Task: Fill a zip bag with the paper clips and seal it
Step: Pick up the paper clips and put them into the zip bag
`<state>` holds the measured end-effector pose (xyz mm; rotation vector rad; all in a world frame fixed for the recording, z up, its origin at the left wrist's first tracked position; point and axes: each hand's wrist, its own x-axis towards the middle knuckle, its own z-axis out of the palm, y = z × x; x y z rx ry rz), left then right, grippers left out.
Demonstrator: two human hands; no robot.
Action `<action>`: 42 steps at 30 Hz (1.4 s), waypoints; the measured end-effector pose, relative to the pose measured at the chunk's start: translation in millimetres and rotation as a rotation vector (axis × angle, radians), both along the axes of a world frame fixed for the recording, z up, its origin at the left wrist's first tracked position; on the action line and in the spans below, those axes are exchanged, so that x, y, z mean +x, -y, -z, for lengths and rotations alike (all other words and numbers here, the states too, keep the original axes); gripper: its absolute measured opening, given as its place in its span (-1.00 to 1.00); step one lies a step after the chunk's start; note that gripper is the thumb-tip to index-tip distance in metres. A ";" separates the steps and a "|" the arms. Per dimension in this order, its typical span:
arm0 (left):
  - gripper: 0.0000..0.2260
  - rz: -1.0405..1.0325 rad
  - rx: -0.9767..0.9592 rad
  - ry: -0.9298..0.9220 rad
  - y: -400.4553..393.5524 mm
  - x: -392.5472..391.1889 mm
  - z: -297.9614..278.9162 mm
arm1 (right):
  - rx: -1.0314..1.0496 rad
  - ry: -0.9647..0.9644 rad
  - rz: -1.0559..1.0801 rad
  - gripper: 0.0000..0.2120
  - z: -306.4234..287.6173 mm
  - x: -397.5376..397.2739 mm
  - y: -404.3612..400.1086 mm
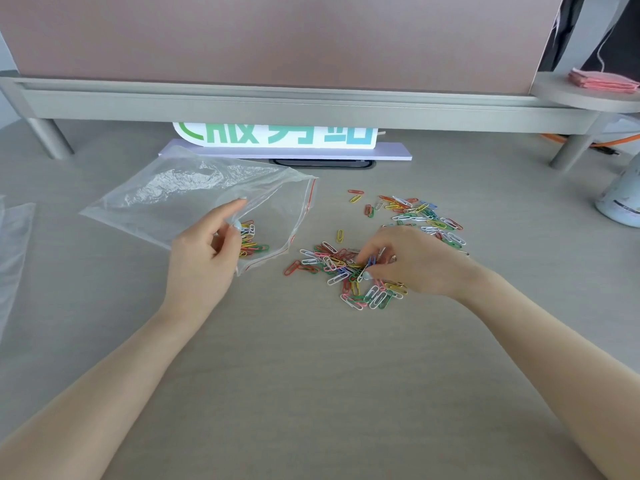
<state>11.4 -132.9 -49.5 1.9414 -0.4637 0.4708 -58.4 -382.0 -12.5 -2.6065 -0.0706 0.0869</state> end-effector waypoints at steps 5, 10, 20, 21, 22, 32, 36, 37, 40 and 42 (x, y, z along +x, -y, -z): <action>-0.64 0.009 0.005 -0.003 -0.4 -0.1 -0.3 | -0.018 0.026 0.005 -0.87 0.4 0.8 -2.8; -0.63 0.015 0.003 0.005 -0.5 -0.6 -1.0 | -0.070 0.043 -0.021 -0.87 -0.4 -0.5 -4.4; -0.63 0.013 0.012 0.000 -0.7 -2.7 -2.4 | -0.109 0.092 -0.010 -0.84 1.9 0.1 -5.2; -0.63 0.013 0.009 -0.002 -0.5 -2.5 -2.4 | -0.069 0.099 0.012 -0.85 1.1 0.2 -4.7; -0.63 0.013 0.006 -0.004 -0.5 -2.2 -2.2 | -0.020 0.100 0.040 -0.85 0.4 0.6 -4.2; -0.64 0.018 -0.005 -0.033 0.3 -1.6 -1.3 | 0.302 0.066 0.156 -0.89 -4.4 10.8 -6.0; -0.65 0.011 -0.014 -0.014 0.9 -1.5 -2.1 | 0.368 0.106 0.150 -0.90 -10.9 25.7 -21.9; -0.65 0.006 -0.018 -0.004 0.8 -1.6 -2.5 | 0.388 0.105 0.138 -0.90 -12.6 30.8 -28.4; -0.67 -0.019 -0.069 0.007 -0.4 -0.9 -2.9 | 0.442 0.092 0.088 -0.92 -16.0 47.2 -53.6; -0.65 -0.025 -0.108 0.006 -0.8 0.1 -2.5 | 0.435 0.111 0.057 -0.91 -16.3 60.3 -71.0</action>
